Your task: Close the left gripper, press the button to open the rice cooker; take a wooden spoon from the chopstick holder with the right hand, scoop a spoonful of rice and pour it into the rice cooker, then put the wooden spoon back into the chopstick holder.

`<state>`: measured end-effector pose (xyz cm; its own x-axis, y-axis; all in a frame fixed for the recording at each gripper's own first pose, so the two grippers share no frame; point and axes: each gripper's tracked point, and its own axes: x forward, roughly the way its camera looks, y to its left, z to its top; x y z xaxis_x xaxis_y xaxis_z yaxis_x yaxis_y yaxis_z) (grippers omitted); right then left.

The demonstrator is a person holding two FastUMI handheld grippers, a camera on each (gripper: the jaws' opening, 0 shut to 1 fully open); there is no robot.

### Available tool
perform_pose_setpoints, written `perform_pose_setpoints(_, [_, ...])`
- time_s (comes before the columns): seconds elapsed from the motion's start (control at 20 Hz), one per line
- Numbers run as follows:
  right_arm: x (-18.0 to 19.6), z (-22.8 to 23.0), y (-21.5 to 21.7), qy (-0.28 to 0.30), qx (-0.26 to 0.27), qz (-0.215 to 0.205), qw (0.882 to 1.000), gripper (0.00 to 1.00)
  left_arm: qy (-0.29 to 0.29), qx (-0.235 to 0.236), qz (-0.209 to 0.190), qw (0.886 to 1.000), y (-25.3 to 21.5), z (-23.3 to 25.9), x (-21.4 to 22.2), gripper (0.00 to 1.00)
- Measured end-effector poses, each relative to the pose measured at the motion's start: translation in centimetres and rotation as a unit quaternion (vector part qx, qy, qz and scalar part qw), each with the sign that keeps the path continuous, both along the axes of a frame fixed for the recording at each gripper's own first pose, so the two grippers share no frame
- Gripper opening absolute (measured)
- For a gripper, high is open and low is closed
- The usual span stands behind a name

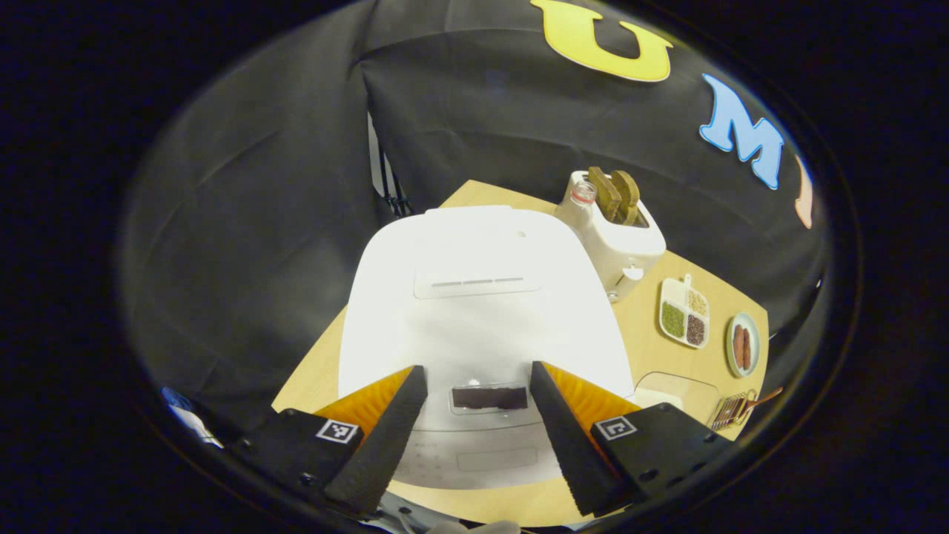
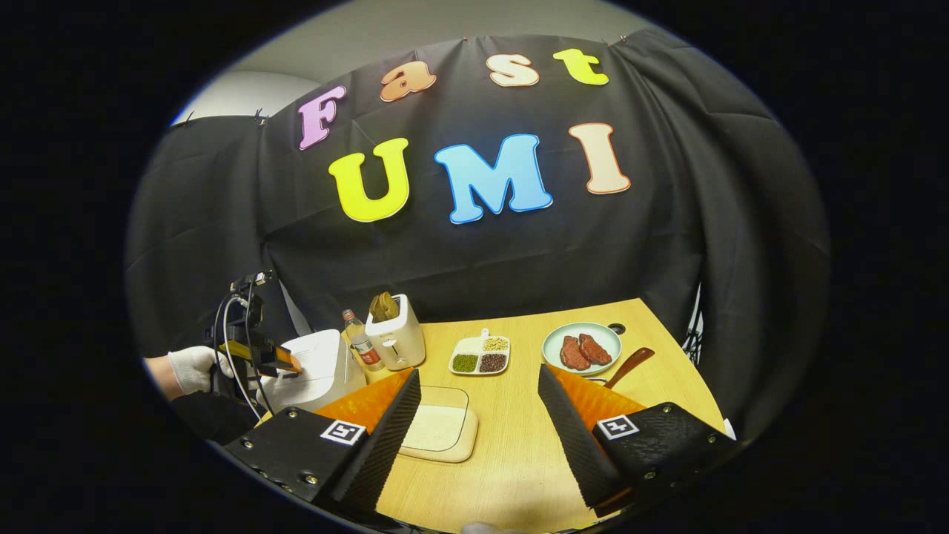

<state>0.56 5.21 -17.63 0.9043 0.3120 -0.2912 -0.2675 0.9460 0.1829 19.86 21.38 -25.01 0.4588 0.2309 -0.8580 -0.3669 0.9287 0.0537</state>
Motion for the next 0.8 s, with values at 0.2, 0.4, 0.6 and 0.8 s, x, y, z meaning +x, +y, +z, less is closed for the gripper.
perform_pose_setpoints(0.2, [0.5,-0.1,0.8,0.002,-0.005,0.008,1.000,0.98,0.003,0.000,-0.004,1.000,-0.3,0.0,0.2,0.99])
perform_pose_setpoints(0.4, [0.8,-0.1,1.3,0.007,-0.001,0.016,1.000,0.98,-0.008,0.009,-0.005,1.000,-0.2,0.4,0.4,1.00])
perform_pose_setpoints(0.6, [1.2,0.1,0.9,0.006,-0.007,0.014,1.000,0.98,-0.024,0.039,-0.027,0.999,0.0,0.9,0.6,0.96])
perform_pose_setpoints(0.8, [1.5,0.8,0.5,0.003,-0.002,0.009,1.000,0.98,-0.064,0.052,-0.034,0.996,-0.3,2.6,1.4,1.00])
